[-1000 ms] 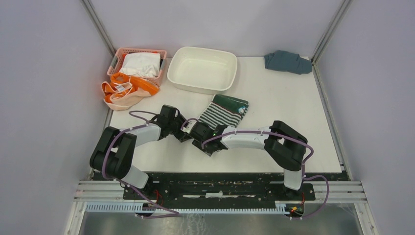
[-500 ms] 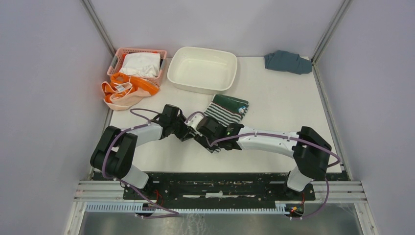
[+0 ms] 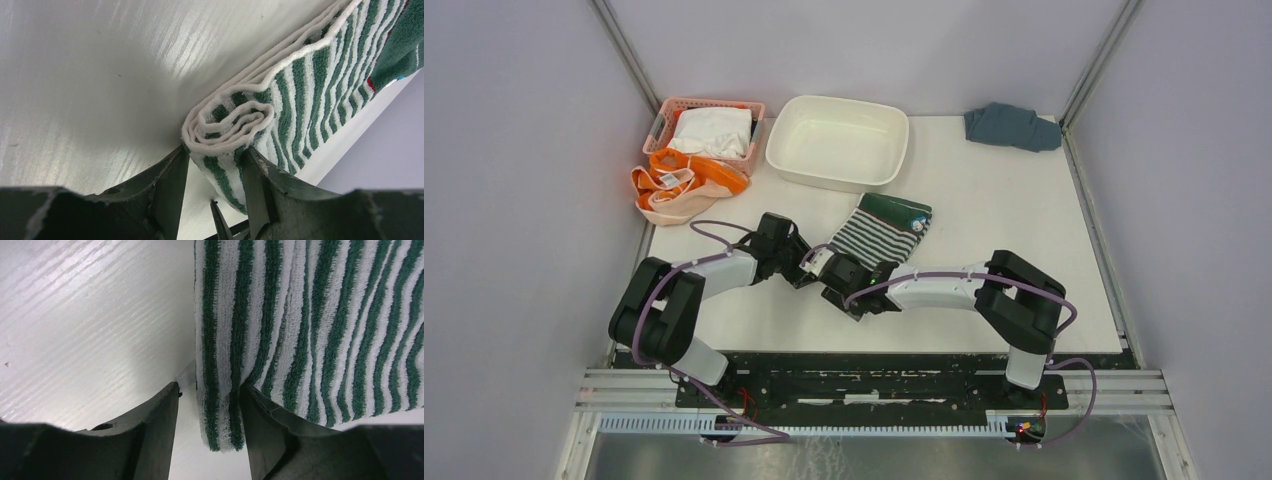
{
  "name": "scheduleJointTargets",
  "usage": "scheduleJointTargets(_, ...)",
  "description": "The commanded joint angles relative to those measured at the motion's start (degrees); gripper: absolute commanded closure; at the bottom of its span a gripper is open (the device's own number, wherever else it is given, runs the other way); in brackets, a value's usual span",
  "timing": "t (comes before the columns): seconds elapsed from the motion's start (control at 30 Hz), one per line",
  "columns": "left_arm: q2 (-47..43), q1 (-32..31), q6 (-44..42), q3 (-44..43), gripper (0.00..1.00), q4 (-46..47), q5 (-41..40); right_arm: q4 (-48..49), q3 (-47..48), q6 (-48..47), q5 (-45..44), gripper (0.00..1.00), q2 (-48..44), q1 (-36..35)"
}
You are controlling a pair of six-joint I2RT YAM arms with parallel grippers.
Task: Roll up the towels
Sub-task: Roll the towel at the center of the board.
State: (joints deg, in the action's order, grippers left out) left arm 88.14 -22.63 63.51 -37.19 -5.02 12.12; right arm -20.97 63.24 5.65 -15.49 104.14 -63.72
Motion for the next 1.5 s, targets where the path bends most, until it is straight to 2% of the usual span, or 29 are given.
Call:
scheduleJointTargets(0.0,4.2,-0.2,-5.7,3.0,0.46,-9.7,-9.9,0.4,-0.4,0.3,-4.7,0.43,3.7,0.1)
scheduleJointTargets(0.17,4.8,-0.2,-6.1,2.7,0.46,-9.8,-10.7,-1.4,0.3,2.0,-7.3,0.42,7.5,0.5)
scheduleJointTargets(0.23,5.3,-0.2,-6.3,2.3,0.46,-9.6,-10.8,-2.6,0.9,2.5,-7.5,0.45,9.3,0.8)
scheduleJointTargets(0.3,6.0,-0.2,-6.5,1.8,0.46,-9.6,-10.9,-3.5,1.4,2.8,-7.2,0.52,10.4,0.9)
scheduleJointTargets(0.43,4.8,-0.2,-6.6,1.8,0.46,-10.4,-11.8,-4.7,1.8,2.9,-3.6,0.81,10.7,0.9)
scheduleJointTargets(0.57,-0.4,-0.1,-6.7,2.7,0.45,-13.6,-13.7,-5.3,1.9,1.7,10.7,0.98,7.1,0.8)
scheduleJointTargets(0.73,-8.9,-0.1,-7.1,3.2,0.39,-19.0,-14.9,-5.6,3.0,2.9,27.5,1.00,2.7,0.9)
scheduleJointTargets(0.87,-15.4,-0.1,-7.2,3.0,0.36,-23.9,-15.1,-4.8,4.2,4.6,39.2,1.00,2.6,3.0)
scheduleJointTargets(1.13,-26.4,-0.1,-6.1,1.9,0.30,-30.5,-15.6,7.3,-0.4,14.2,61.9,0.99,6.4,12.9)
scheduleJointTargets(1.33,-27.4,-0.1,-6.3,0.9,0.29,-30.8,-12.1,19.0,-4.8,22.8,71.8,0.99,10.4,19.0)
scheduleJointTargets(1.47,-27.7,-0.1,-6.6,0.6,0.28,-29.7,-11.1,26.3,-7.8,29.3,75.1,0.99,12.1,22.9)
